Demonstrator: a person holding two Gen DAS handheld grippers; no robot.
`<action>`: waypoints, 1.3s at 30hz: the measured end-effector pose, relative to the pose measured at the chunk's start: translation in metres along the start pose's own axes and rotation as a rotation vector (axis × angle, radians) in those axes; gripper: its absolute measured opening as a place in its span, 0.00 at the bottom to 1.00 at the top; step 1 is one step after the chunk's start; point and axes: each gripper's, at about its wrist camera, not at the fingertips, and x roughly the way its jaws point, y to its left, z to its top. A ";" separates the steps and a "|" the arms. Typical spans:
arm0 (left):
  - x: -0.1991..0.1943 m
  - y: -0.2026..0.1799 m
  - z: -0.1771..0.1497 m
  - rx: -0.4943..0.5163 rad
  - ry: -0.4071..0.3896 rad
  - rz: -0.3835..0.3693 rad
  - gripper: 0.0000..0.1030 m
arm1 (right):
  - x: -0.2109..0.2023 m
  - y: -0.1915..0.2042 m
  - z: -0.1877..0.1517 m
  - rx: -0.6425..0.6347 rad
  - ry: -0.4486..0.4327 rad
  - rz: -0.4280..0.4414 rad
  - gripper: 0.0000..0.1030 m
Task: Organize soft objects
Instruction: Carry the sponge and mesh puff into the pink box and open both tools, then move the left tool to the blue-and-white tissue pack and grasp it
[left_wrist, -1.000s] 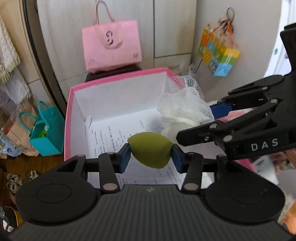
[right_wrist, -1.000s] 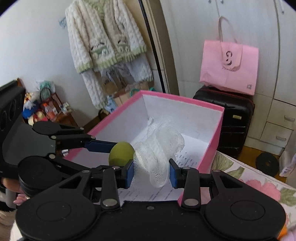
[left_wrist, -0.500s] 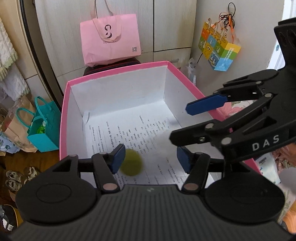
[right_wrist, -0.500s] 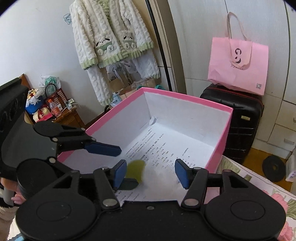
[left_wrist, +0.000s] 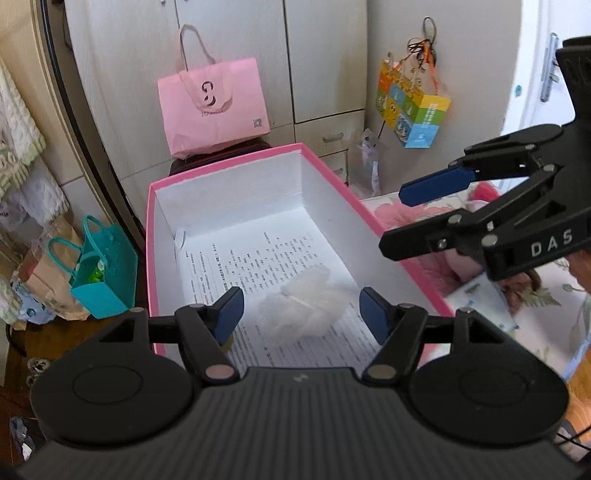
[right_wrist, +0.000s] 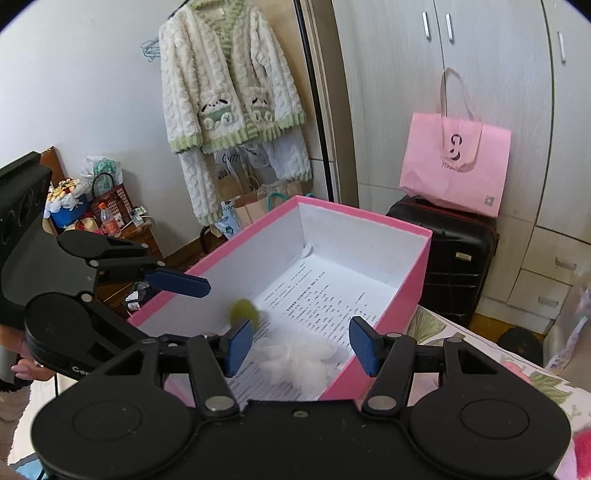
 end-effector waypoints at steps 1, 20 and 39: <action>-0.007 -0.004 -0.001 0.009 -0.006 -0.002 0.67 | -0.007 0.003 -0.001 -0.003 -0.001 -0.003 0.62; -0.087 -0.078 -0.027 0.145 -0.065 -0.088 0.73 | -0.118 0.047 -0.040 -0.071 -0.085 -0.060 0.66; -0.067 -0.121 -0.067 0.089 -0.105 -0.158 0.73 | -0.164 0.062 -0.120 -0.107 -0.105 -0.192 0.70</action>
